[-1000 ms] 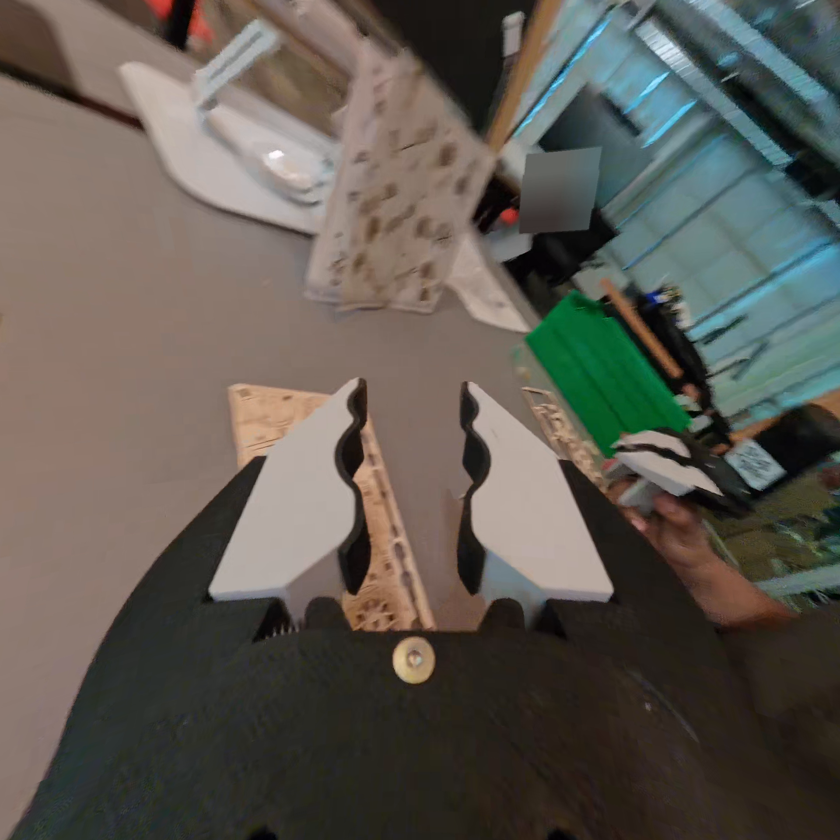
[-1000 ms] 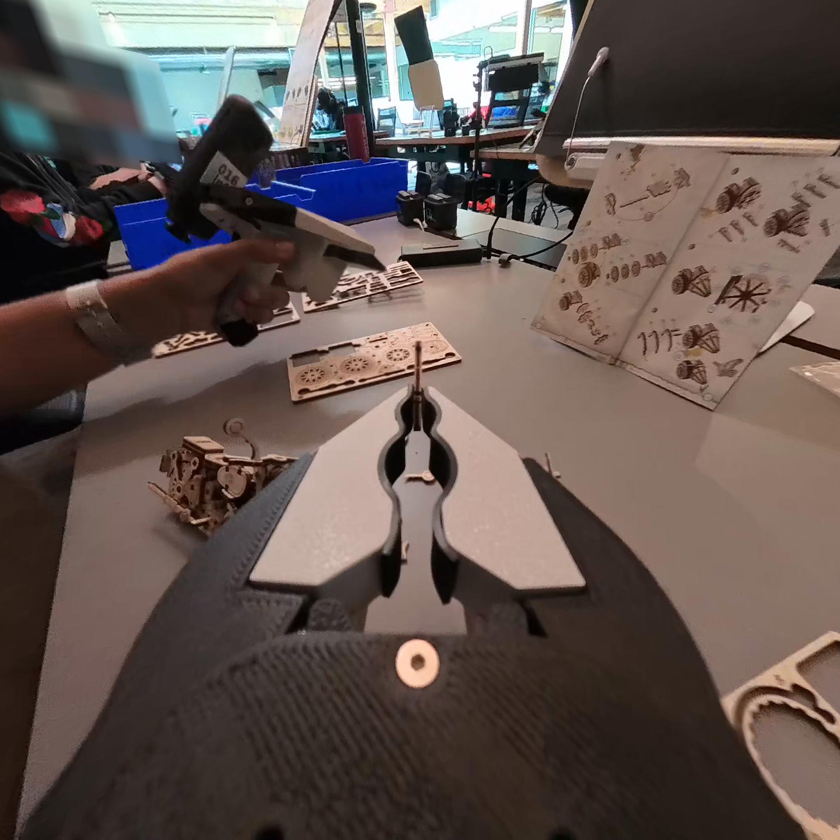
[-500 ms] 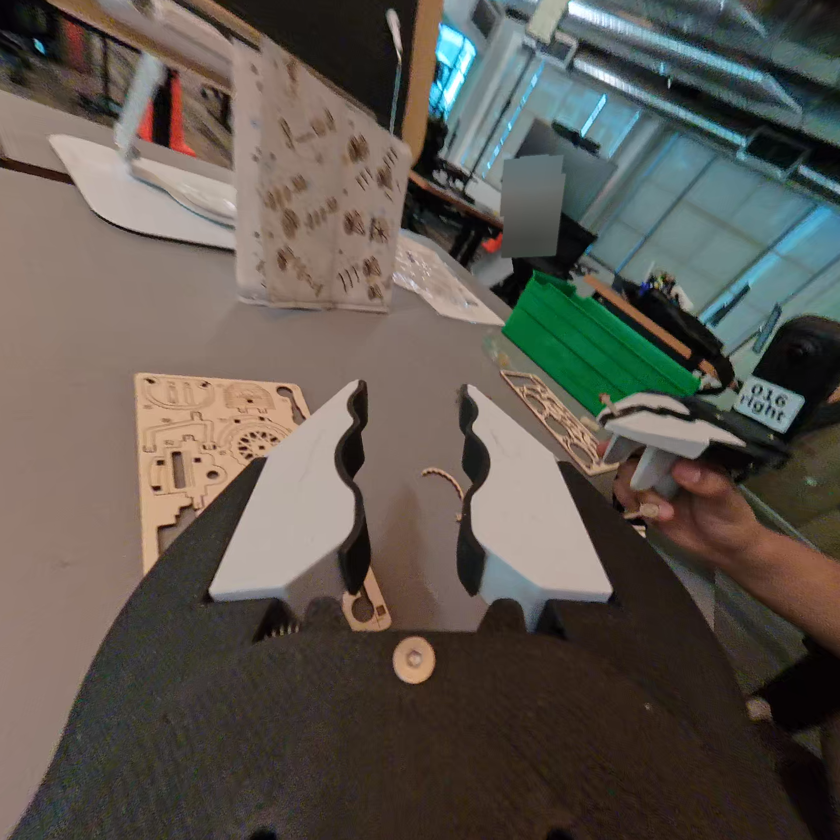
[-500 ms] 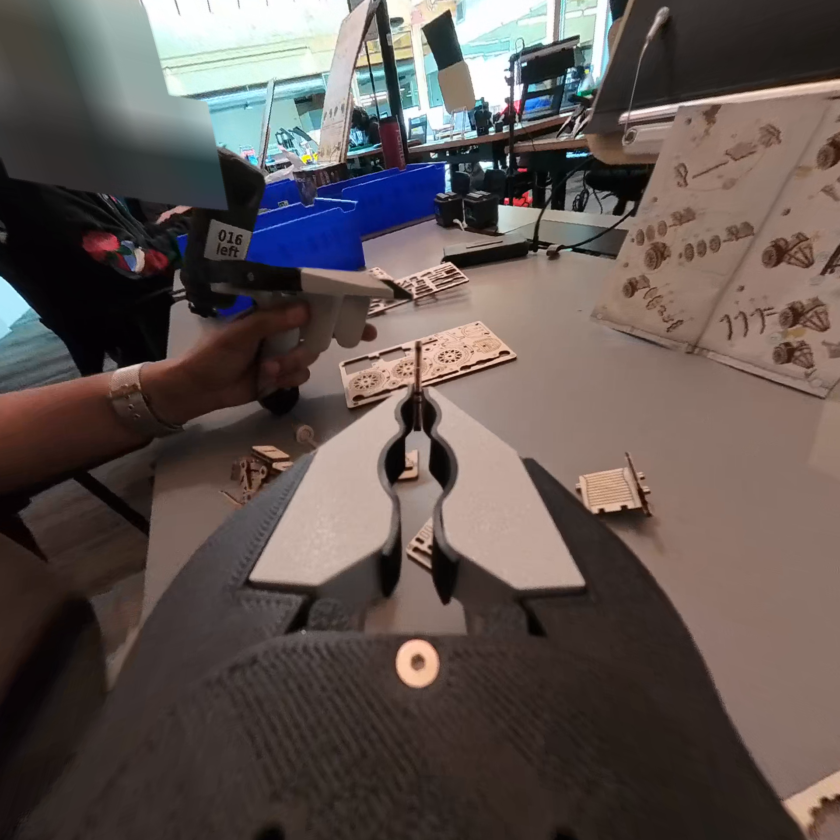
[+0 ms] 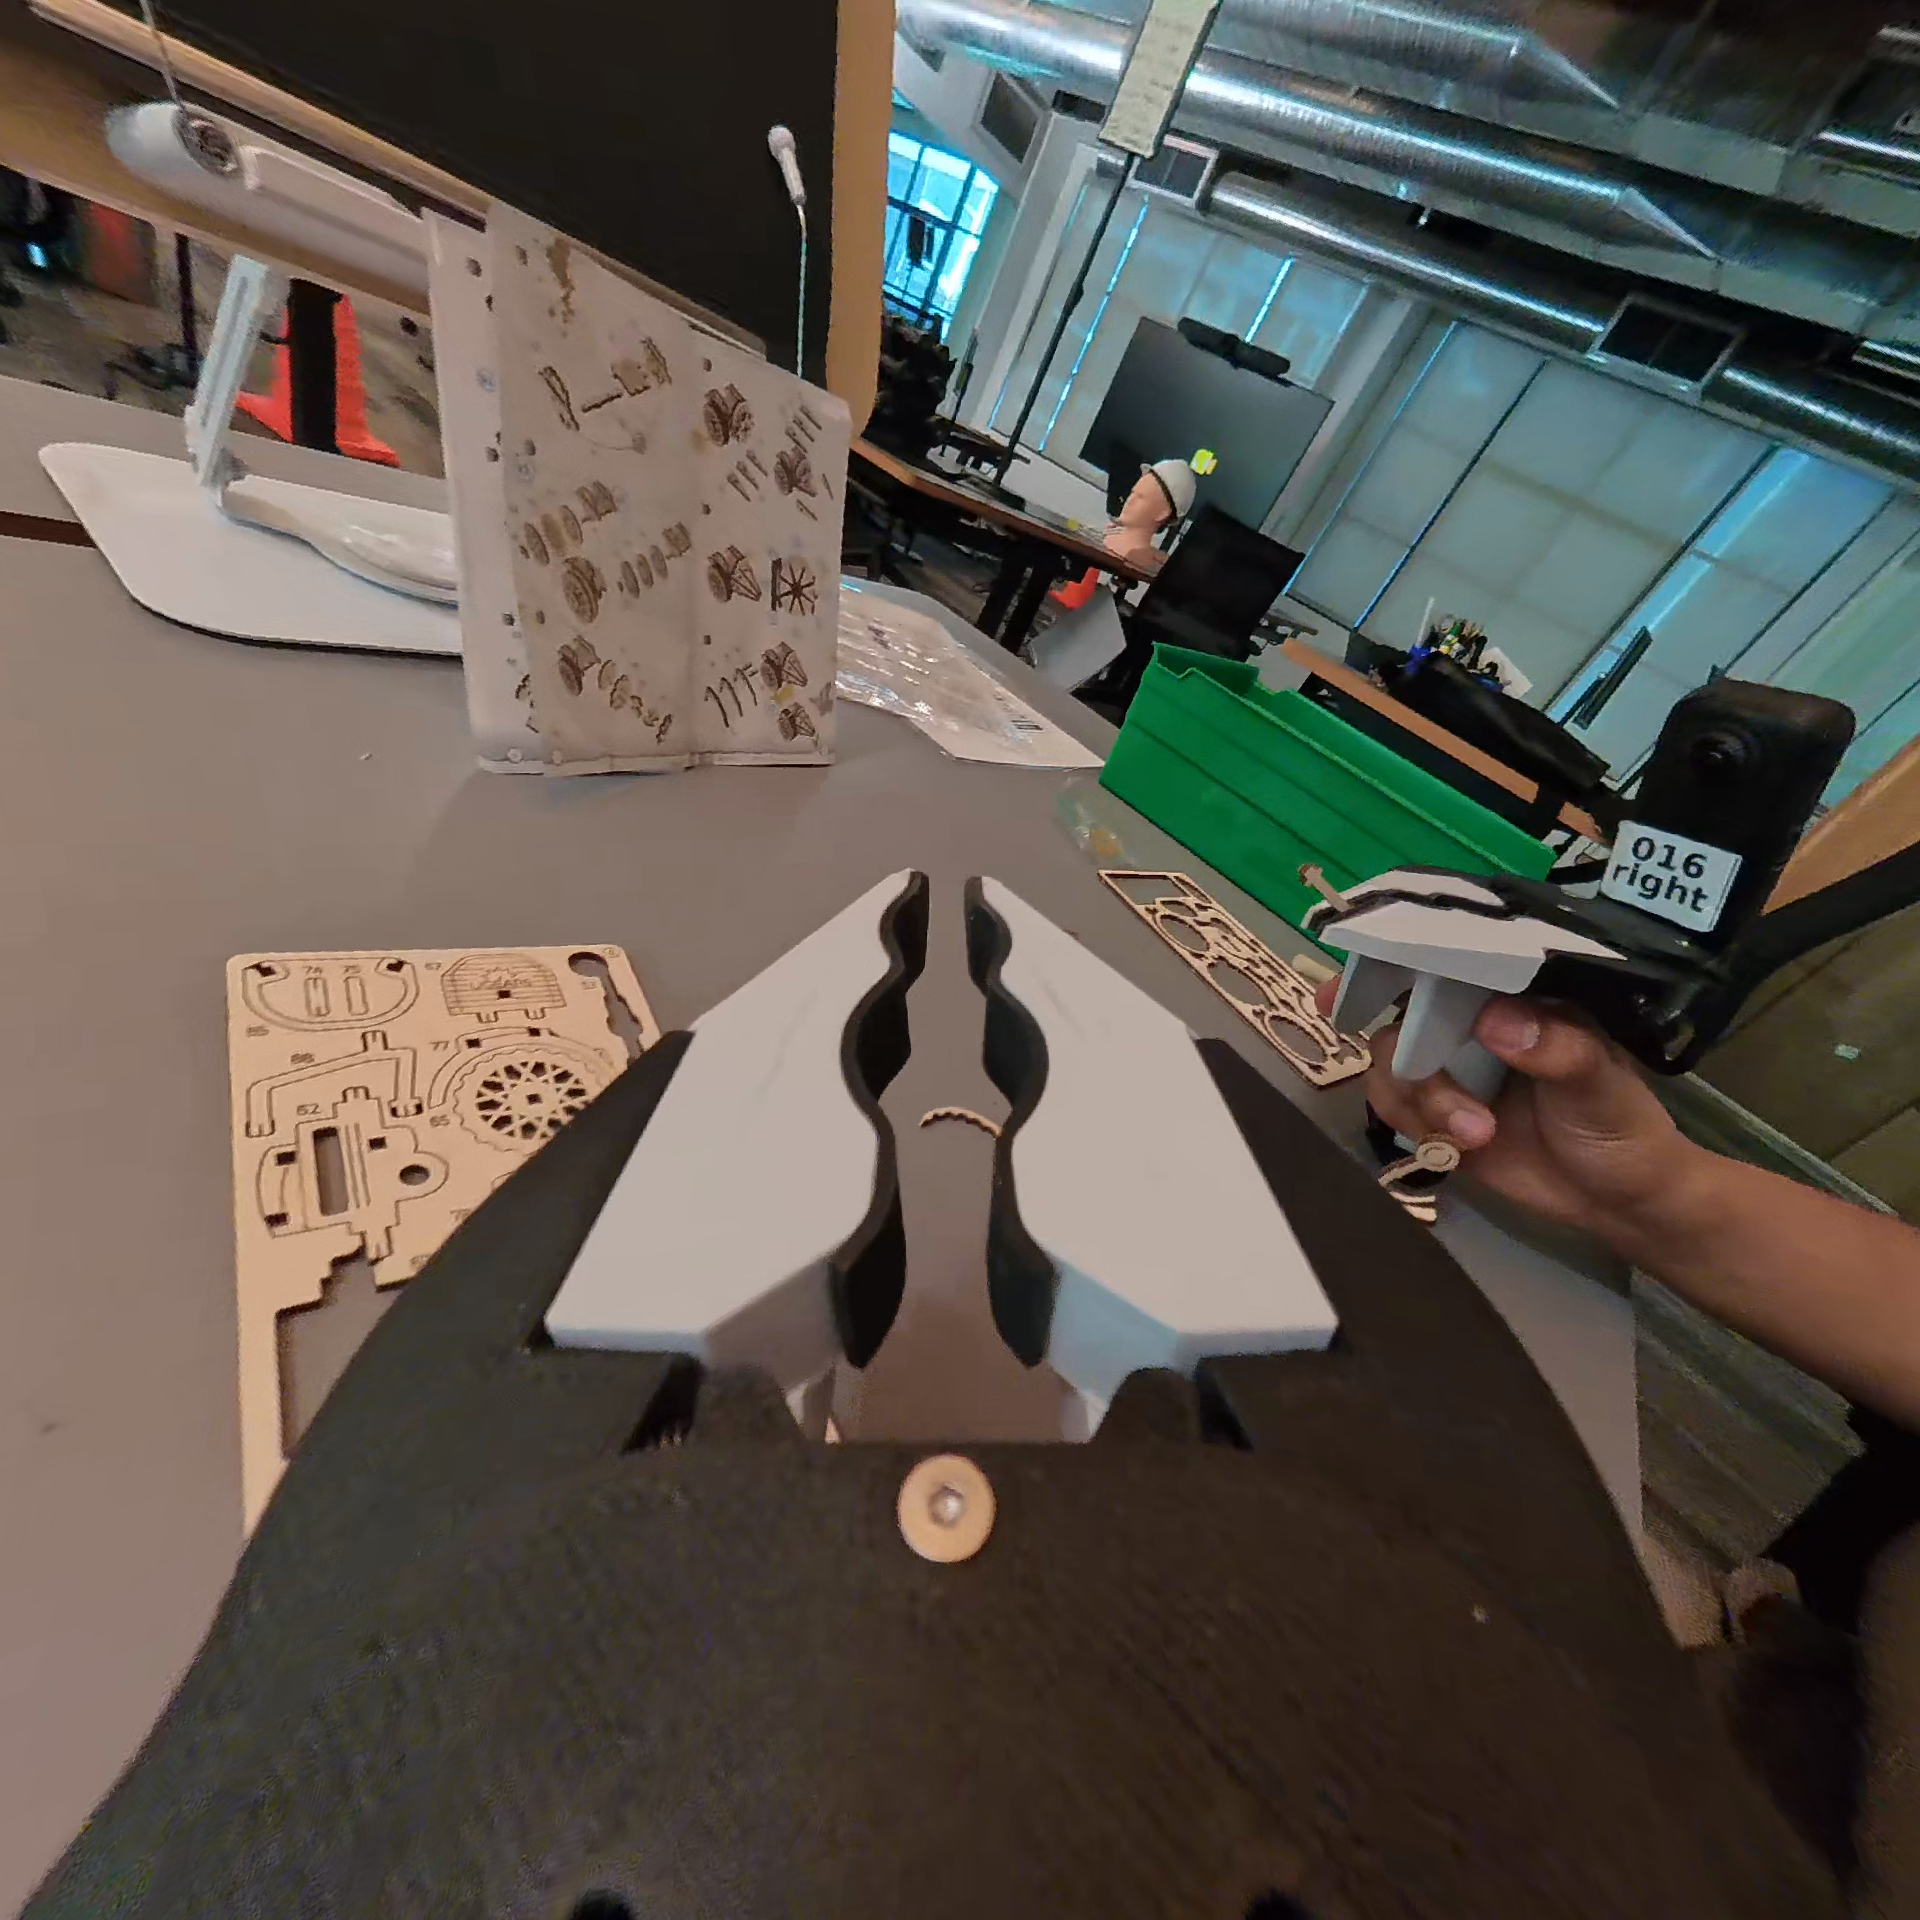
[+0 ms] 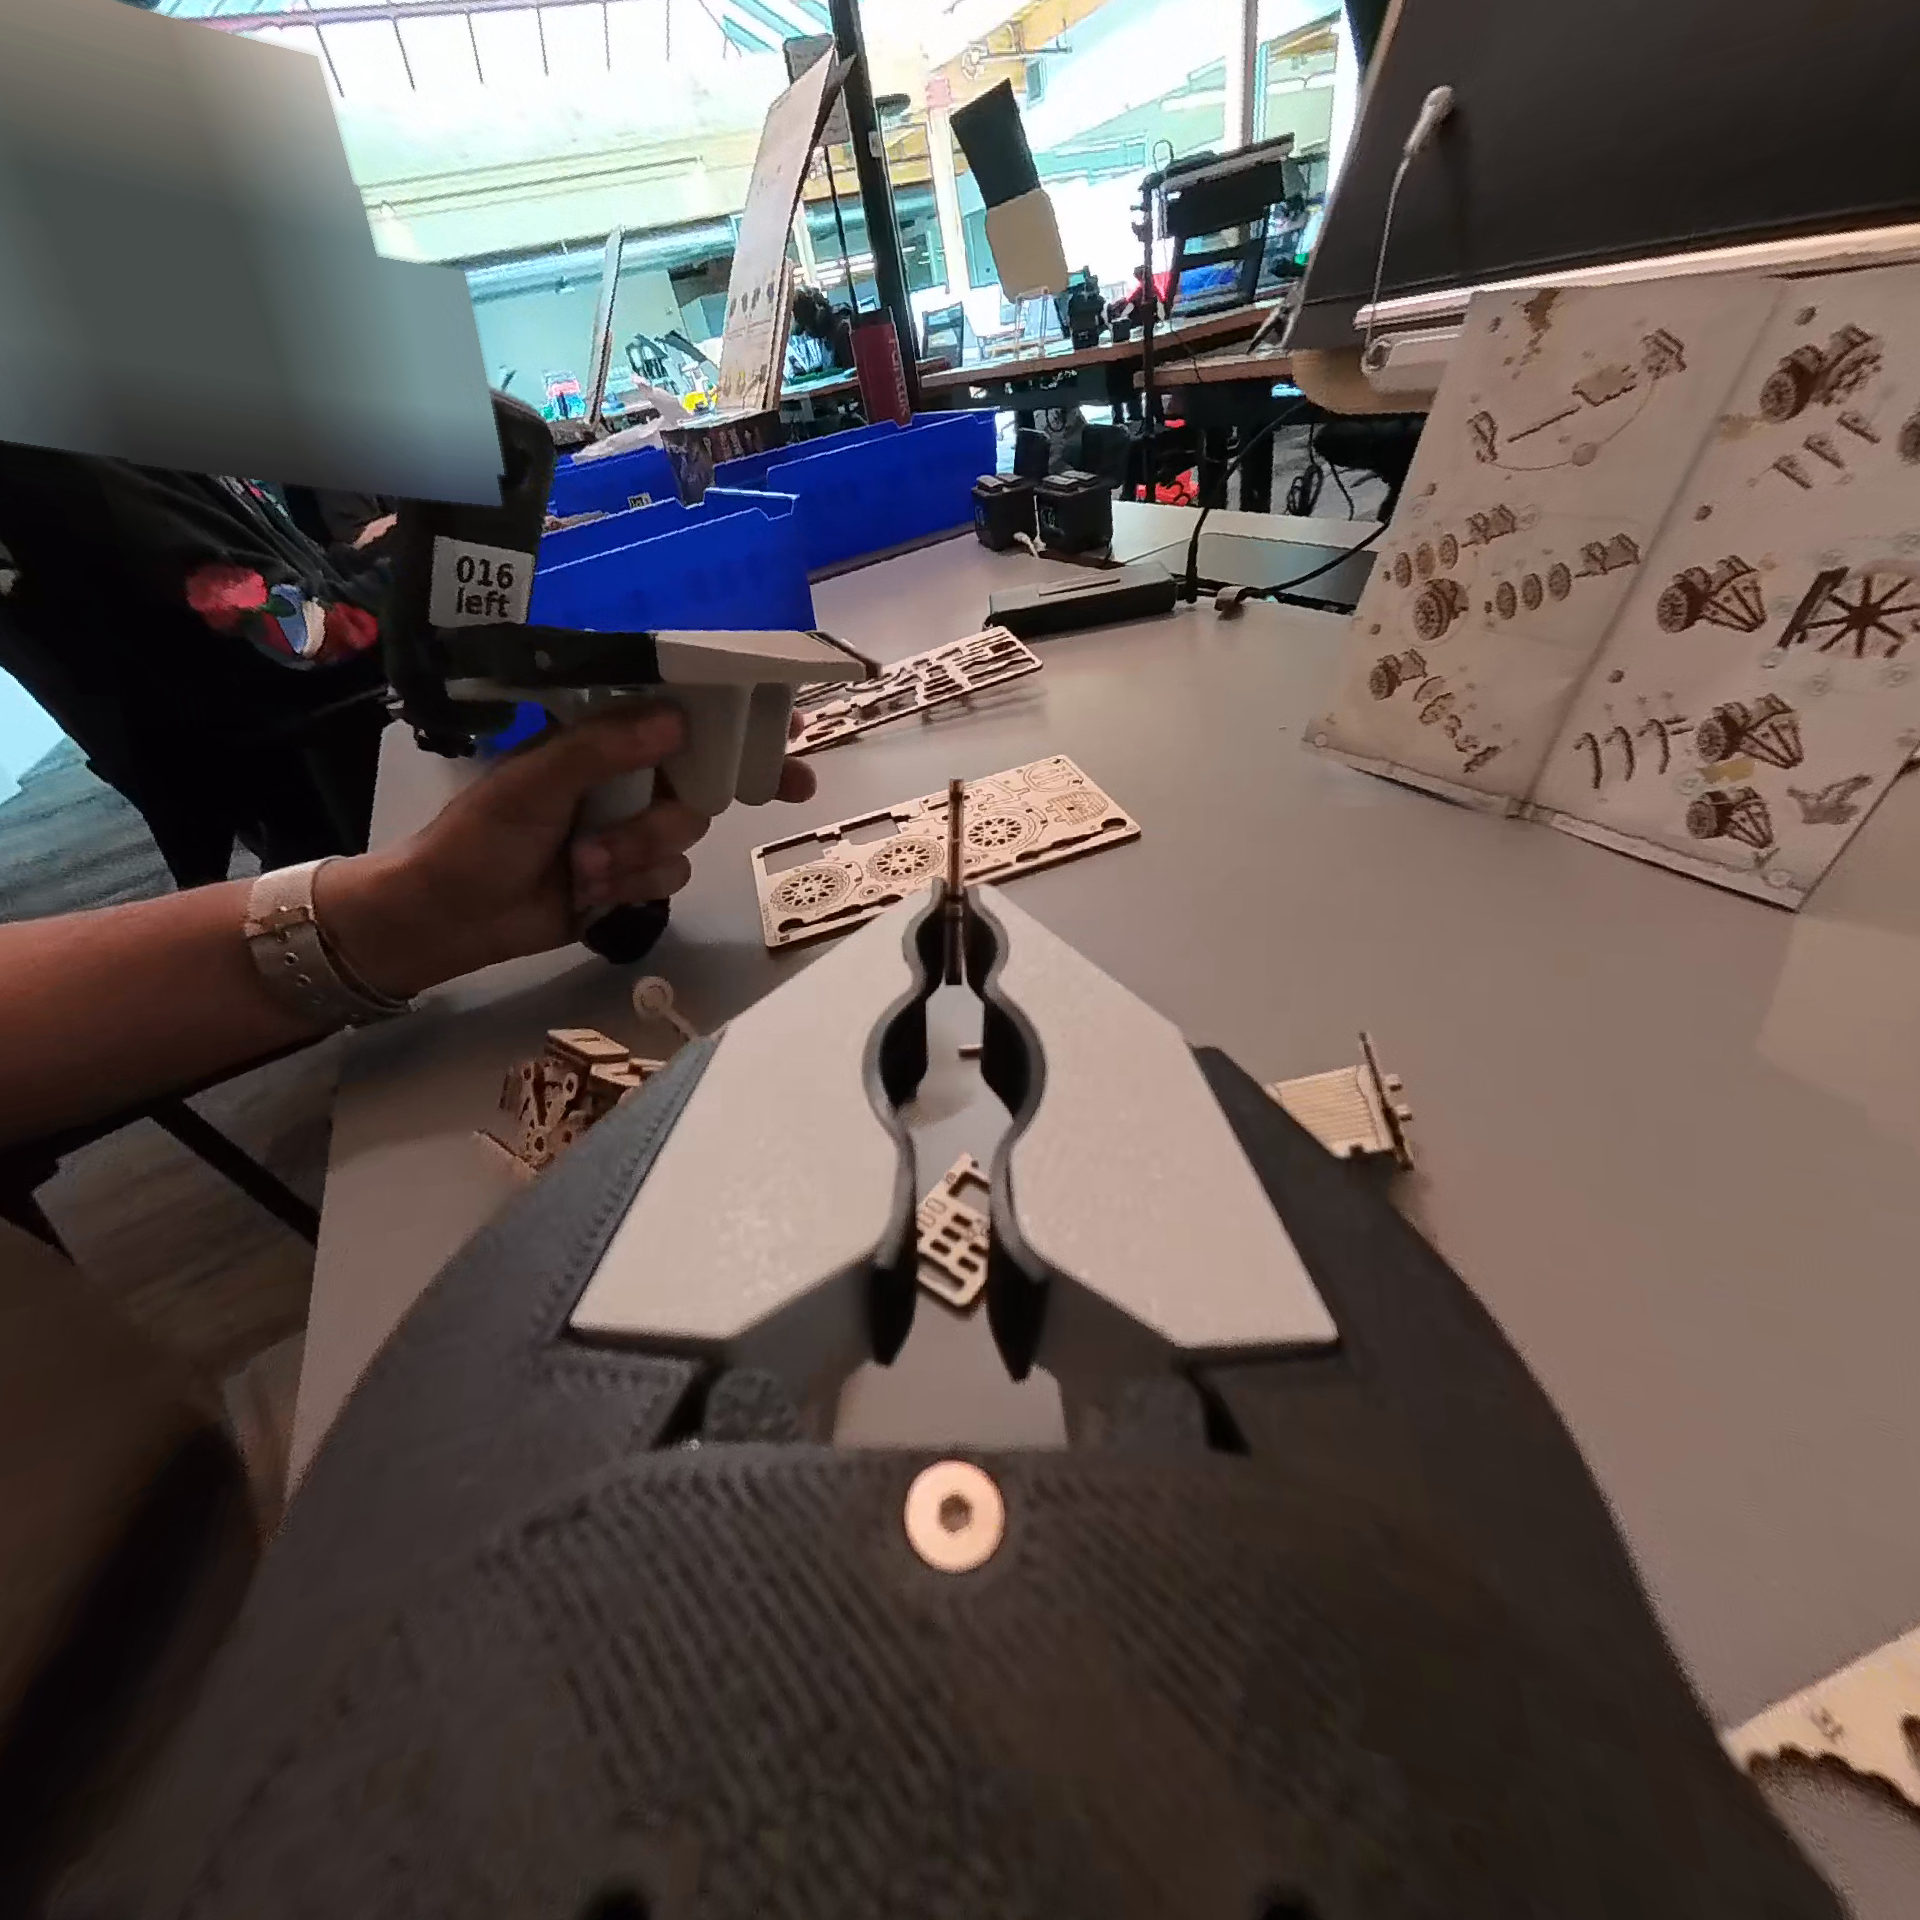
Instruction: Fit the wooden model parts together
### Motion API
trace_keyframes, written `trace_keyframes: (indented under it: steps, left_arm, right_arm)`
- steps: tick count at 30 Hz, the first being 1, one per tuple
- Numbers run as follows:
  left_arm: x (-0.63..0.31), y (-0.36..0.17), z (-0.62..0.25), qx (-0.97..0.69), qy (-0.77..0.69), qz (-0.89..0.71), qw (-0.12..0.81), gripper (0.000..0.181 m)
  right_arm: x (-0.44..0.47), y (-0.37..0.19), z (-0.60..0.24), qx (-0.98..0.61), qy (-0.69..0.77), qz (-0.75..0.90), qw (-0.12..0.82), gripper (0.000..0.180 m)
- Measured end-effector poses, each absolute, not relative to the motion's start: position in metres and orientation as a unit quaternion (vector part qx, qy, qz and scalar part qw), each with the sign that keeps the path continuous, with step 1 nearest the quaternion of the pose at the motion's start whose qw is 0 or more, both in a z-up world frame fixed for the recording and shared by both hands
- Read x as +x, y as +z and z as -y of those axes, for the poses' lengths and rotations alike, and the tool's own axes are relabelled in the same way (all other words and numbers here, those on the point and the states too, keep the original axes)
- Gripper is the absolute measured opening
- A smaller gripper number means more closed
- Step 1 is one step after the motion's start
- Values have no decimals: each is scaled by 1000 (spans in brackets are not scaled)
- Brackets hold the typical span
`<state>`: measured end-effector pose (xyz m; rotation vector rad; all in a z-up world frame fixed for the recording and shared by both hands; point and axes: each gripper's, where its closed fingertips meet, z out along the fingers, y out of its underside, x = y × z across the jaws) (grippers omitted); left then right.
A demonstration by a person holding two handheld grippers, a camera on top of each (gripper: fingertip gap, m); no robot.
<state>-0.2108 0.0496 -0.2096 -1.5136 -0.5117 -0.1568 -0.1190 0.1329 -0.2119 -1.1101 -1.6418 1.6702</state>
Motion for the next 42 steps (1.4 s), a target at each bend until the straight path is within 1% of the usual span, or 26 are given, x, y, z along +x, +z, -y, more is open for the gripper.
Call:
trace_keyframes:
  steps: [5,8,13,19,25,28,34,36,38,40,42]
  left_arm:
    - [-203,-209,-61,-682,-96,213,693,8]
    - [-199,-214,-65,-693,-95,204,684,9]
    - [-199,-227,-70,-721,-82,194,660,11]
    - [-202,-223,-61,-696,-110,212,677,14]
    - [-202,-228,-65,-706,-126,214,663,16]
    - [-201,-228,-66,-708,-124,211,662,16]
    - [-193,-219,-69,-703,-129,203,669,17]
    - [-177,-201,-77,-680,-197,199,677,27]
    - [-157,-190,-88,-662,-282,197,666,35]
    - [-140,-193,-98,-672,-328,191,636,36]
    - [-126,-199,-102,-690,-335,172,618,34]
  right_arm:
    - [-113,-208,-140,-432,632,587,265,1]
    - [-117,-203,-144,-416,622,594,296,1]
    - [-129,-216,-147,-410,574,624,337,2]
    - [-138,-231,-137,-350,476,688,421,1]
    - [-140,-239,-134,-236,345,720,554,1]
    - [-141,-243,-131,-190,291,724,596,2]
    - [-139,-238,-126,-196,304,721,591,2]
    - [-135,-233,-120,-199,338,719,574,1]
    - [-129,-225,-110,-192,380,717,552,2]
    - [-123,-216,-105,-188,402,708,550,2]
    - [-118,-210,-101,-181,414,703,550,2]
